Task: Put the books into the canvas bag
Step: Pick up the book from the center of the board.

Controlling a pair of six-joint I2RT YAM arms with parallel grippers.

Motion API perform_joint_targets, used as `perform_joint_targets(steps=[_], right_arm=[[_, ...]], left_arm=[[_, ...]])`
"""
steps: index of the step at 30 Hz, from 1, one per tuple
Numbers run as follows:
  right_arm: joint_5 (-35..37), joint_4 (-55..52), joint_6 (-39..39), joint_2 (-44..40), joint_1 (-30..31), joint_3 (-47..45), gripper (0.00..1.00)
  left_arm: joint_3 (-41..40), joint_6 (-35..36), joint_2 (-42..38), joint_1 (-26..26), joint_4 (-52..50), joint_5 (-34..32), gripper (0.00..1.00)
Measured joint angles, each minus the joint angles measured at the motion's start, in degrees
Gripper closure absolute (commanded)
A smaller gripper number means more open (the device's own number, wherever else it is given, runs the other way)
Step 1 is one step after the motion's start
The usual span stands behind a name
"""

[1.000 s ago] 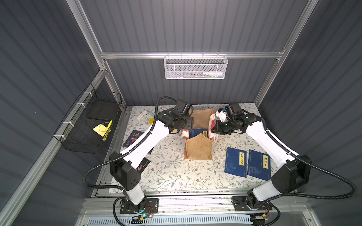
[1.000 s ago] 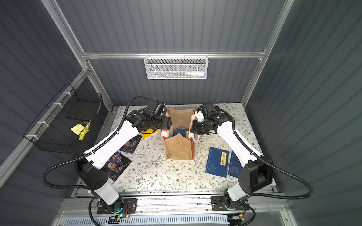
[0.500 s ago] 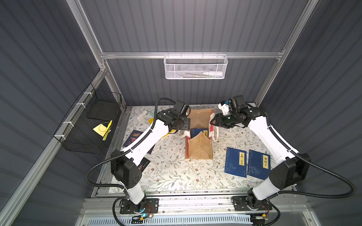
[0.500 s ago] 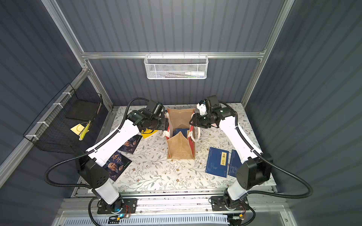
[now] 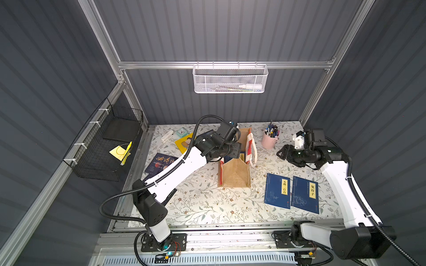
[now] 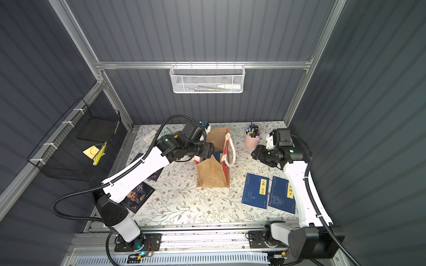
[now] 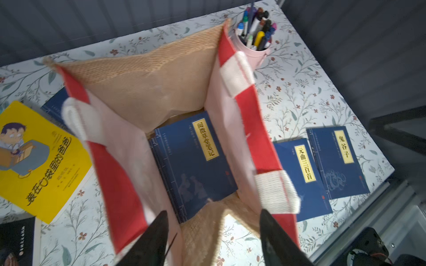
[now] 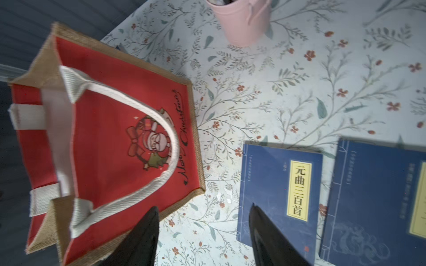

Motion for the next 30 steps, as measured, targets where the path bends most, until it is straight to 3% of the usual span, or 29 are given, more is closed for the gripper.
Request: perform_joint_targets(steps=[8,15,20,30], right_arm=[[0.1,-0.2,-0.9,-7.0,-10.3,-16.7,0.32],[0.9,0.0,-0.8,-9.2,-15.7,-23.4,0.27],[0.9,1.4,-0.5,-9.0,-17.5,-23.6,0.27],[-3.4,8.2,2.0,-4.0,-17.6,-29.1,0.34]], left_arm=[[9.6,2.0,7.1,-11.1,1.7,-3.0,0.37],[15.3,-0.5,18.6,-17.2,2.4,-0.9,0.35],[17.3,-6.3,26.9,-18.9,2.3,1.6,0.32],[14.6,-13.1,32.1,-18.0,7.2,6.4,0.30]])
